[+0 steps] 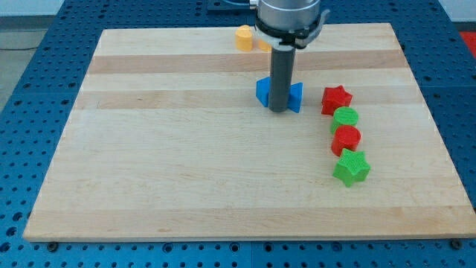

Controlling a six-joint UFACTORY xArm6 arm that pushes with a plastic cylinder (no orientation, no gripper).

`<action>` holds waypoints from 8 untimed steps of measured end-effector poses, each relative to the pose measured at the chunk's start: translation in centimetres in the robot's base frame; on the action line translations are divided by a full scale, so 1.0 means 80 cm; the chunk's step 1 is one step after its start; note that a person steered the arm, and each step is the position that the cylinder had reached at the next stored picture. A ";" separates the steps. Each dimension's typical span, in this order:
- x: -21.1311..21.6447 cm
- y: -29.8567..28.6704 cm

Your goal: Move the blue cube to the left side of the yellow heart

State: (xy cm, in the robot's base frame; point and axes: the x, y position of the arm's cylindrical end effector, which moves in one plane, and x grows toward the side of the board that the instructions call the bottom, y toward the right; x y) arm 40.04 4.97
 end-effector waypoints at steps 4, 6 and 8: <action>-0.089 -0.029; -0.092 -0.090; -0.066 -0.145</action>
State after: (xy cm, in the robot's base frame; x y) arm 34.75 -6.64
